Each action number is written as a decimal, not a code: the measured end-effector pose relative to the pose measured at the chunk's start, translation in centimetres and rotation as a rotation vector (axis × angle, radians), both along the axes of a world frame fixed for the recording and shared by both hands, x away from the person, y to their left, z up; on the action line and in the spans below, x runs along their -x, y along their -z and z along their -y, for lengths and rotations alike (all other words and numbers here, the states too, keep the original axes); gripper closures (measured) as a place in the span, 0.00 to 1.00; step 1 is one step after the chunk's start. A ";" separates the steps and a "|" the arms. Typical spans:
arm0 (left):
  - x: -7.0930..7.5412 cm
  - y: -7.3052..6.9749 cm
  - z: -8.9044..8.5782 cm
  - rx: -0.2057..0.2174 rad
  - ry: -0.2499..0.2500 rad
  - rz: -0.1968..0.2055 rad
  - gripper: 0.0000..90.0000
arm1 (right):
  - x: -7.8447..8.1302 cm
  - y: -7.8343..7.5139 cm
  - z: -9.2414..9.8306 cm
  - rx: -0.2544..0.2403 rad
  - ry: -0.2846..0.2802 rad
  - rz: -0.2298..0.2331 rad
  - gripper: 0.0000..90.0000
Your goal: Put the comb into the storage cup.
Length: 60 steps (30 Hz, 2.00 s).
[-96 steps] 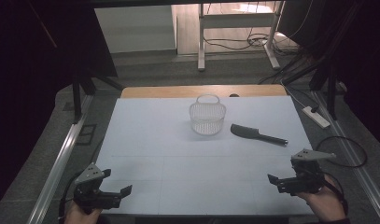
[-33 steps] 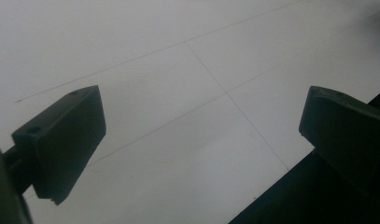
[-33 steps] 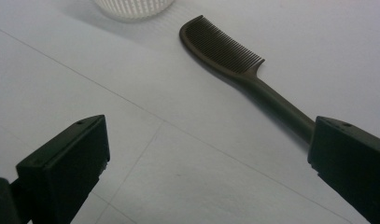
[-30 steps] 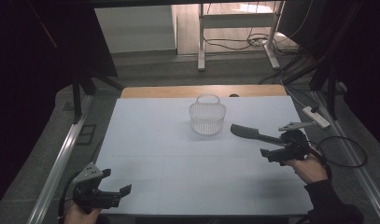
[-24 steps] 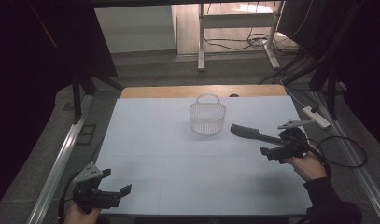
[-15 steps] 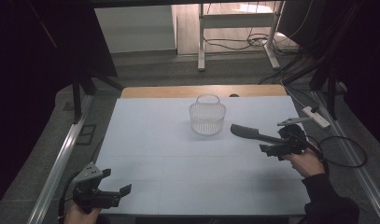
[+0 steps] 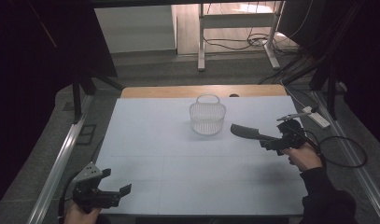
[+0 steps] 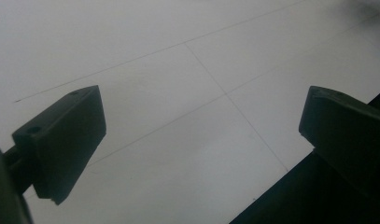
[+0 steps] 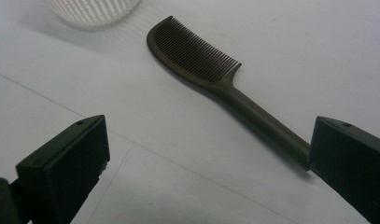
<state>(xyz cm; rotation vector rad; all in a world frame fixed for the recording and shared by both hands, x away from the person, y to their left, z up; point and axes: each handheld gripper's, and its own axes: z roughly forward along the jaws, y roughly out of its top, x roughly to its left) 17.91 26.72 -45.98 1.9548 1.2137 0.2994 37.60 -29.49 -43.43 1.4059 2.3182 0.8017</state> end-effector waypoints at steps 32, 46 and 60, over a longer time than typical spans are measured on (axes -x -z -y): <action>-0.1 0.0 -0.1 0.008 0.000 -0.003 0.02 | -4.4 0.6 -1.1 0.067 0.040 -0.083 0.00; -0.1 0.0 -0.1 0.010 0.000 -0.005 0.02 | -6.1 0.8 -1.3 0.086 0.066 -0.103 0.00; -0.1 0.0 -0.1 0.011 0.001 -0.006 0.02 | -7.6 0.8 -1.4 0.101 0.072 -0.119 0.00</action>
